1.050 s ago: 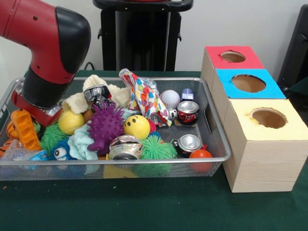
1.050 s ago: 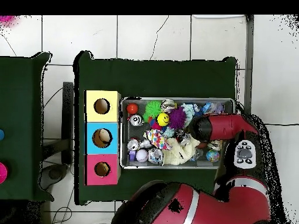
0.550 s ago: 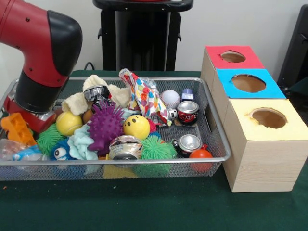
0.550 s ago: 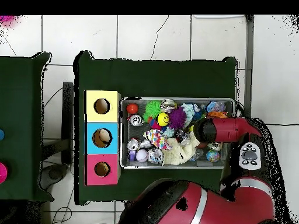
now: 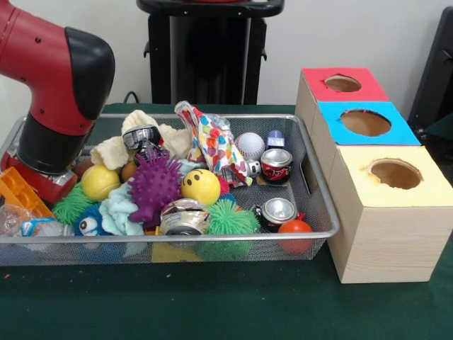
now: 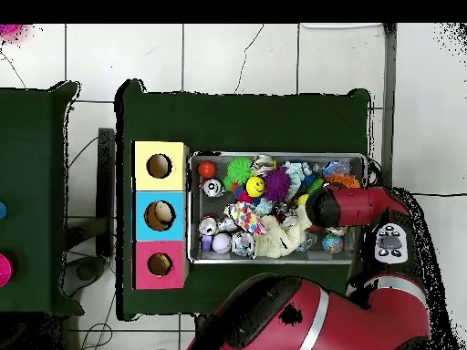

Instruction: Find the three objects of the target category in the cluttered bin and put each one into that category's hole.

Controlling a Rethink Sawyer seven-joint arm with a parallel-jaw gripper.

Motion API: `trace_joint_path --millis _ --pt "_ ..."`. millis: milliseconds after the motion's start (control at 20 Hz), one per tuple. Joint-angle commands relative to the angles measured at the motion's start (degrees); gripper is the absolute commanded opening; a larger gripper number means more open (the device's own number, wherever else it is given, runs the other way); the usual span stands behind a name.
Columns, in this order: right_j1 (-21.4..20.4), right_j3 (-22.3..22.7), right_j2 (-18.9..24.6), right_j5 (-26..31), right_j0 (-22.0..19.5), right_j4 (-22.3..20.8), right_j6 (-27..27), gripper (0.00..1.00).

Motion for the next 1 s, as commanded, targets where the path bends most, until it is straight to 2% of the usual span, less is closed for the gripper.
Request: trace_joint_path --millis 50,500,550,700,800,900,1000 --pt "6.5 -2.8 3.8 -4.3 -1.5 -6.0 -5.5 1.00" --pt "6.7 -2.4 2.6 -5.0 -0.4 -6.2 -1.9 1.00" --pt "6.8 -2.4 2.4 -5.2 -0.3 -6.2 -1.2 0.00" --pt "7.4 -2.8 0.7 -5.0 0.9 -6.1 0.9 0.00" --pt "8.1 -2.9 -1.3 -7.4 2.3 -6.2 4.2 0.00" --pt "8.3 -2.6 -2.2 -8.0 2.8 -5.8 5.2 0.00" --pt "7.4 -1.6 -1.4 -6.4 2.3 -4.4 4.0 0.00"
